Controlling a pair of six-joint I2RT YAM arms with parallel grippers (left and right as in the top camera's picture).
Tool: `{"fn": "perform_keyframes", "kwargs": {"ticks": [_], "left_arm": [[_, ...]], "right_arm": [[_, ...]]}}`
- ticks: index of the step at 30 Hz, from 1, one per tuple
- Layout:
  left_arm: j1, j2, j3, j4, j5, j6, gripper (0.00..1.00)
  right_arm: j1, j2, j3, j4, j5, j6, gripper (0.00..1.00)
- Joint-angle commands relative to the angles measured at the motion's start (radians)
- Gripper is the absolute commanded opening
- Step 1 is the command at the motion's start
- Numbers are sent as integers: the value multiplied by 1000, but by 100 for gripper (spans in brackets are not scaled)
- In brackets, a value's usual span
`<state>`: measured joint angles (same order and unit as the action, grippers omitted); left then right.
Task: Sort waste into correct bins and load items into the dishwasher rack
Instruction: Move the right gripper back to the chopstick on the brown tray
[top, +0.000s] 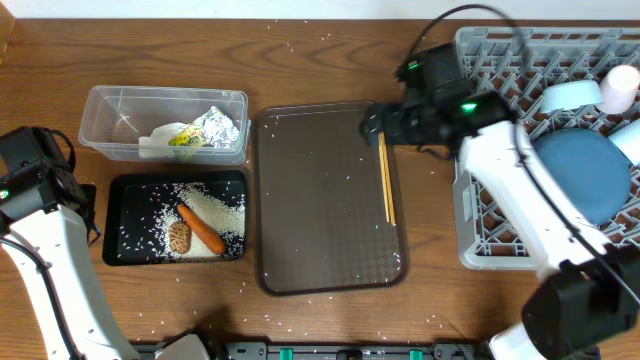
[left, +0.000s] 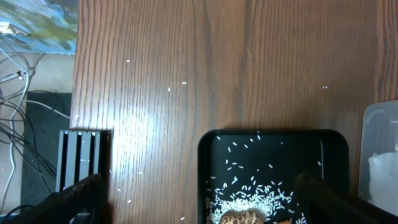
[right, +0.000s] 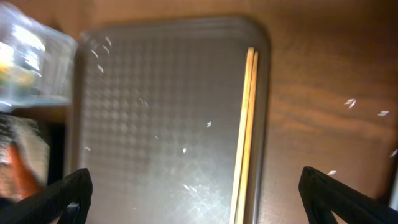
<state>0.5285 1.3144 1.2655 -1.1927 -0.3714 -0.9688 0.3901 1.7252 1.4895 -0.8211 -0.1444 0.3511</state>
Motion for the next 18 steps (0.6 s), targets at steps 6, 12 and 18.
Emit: {"fn": "perform_keyframes", "kwargs": {"ticks": [6,12,18], "left_arm": [[5,-2,-2,-3,-6,-6,98],[5,-2,-2,-3,-6,-5,98],[5,-2,-2,-3,-6,-6,98]], "right_arm": [[100,166,0,-7,191,150,99],[126,243,0,26,110,123,97],[175,286,0,55,175,152,96]]}}
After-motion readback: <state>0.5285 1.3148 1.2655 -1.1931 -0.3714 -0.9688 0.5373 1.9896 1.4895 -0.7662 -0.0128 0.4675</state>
